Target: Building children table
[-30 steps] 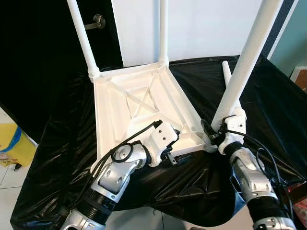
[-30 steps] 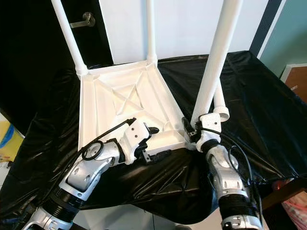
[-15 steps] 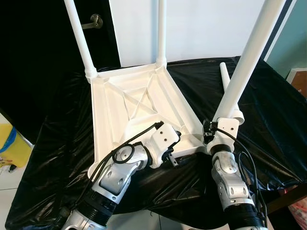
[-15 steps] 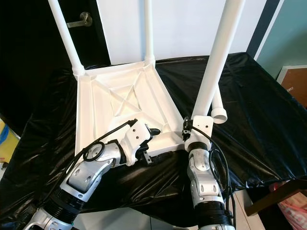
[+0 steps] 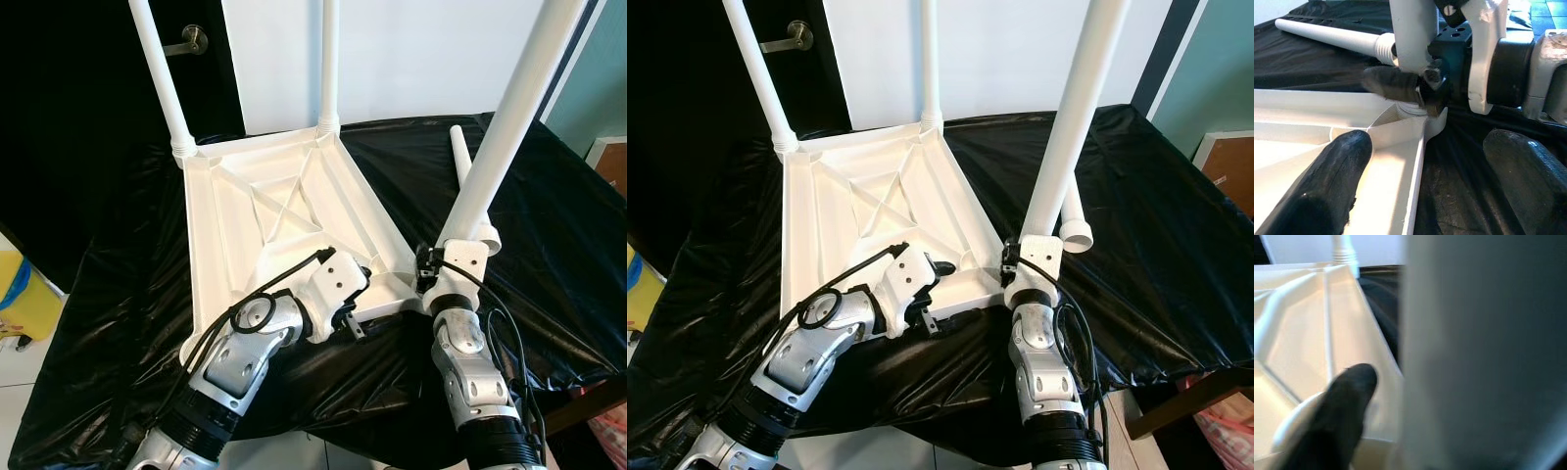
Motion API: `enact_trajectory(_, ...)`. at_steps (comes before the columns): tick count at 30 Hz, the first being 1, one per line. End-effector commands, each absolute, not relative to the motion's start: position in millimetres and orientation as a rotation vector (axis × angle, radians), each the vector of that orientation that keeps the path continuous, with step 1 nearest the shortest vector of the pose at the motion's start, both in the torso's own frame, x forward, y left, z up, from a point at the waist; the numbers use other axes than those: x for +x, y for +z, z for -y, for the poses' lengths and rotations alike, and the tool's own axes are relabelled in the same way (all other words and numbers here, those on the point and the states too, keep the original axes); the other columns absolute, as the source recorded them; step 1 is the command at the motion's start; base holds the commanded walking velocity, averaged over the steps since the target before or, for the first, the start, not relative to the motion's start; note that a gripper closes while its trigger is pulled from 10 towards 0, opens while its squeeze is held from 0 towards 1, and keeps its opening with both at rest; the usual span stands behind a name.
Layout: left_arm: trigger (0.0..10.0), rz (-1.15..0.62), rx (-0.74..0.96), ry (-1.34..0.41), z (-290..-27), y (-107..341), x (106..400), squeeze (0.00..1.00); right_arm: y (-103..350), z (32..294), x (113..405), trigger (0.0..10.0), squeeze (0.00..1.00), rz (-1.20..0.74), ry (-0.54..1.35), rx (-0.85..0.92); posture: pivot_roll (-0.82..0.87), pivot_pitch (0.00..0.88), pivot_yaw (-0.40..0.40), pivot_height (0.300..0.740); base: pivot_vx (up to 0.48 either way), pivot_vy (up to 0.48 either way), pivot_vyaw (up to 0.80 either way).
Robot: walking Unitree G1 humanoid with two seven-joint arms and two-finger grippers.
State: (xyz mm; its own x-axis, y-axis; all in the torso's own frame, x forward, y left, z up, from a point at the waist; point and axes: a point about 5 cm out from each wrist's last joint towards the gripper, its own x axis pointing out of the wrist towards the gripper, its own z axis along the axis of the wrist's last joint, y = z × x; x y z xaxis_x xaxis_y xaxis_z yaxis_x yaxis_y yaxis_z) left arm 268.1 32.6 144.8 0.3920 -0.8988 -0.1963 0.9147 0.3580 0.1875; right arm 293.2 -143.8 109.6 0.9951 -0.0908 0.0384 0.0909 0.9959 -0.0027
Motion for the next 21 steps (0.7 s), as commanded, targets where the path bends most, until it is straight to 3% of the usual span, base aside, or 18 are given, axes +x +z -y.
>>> enact_trajectory(1, 10.0, -0.054, 0.292, -1.150, -33, 148, 268, 0.00, 110, 141, 292, 10.0, 1.00, 0.038, -0.055, 0.003, -0.10, 0.000, 0.009, 0.740, 0.000, 0.000, 0.00)
enact_trajectory(14, 10.0, -0.042, 0.287, -1.146, -32, 149, 269, 0.00, 112, 161, 283, 10.0, 1.00, 0.074, 0.187, -0.005, -0.13, 0.000, 0.007, 0.740, 0.000, 0.000, 0.00)
enact_trajectory(15, 10.0, -0.043, 0.275, -1.152, -31, 149, 269, 0.00, 112, 165, 283, 10.0, 0.37, 0.082, 0.230, -0.030, -0.14, 0.000, 0.015, 0.740, 0.000, 0.000, 0.00)
enact_trajectory(16, 10.0, -0.041, 0.278, -1.162, -30, 149, 268, 0.00, 111, 169, 282, 10.0, 0.00, 0.077, 0.268, -0.040, -0.14, 0.000, 0.018, 0.740, 0.000, 0.000, 0.00)
enact_trajectory(21, 10.0, -0.039, 0.294, -1.162, -32, 151, 273, 0.00, 113, 180, 286, 10.0, 0.00, 0.083, 0.369, -0.088, -0.14, 0.000, 0.033, 0.740, 0.000, 0.000, 0.00)
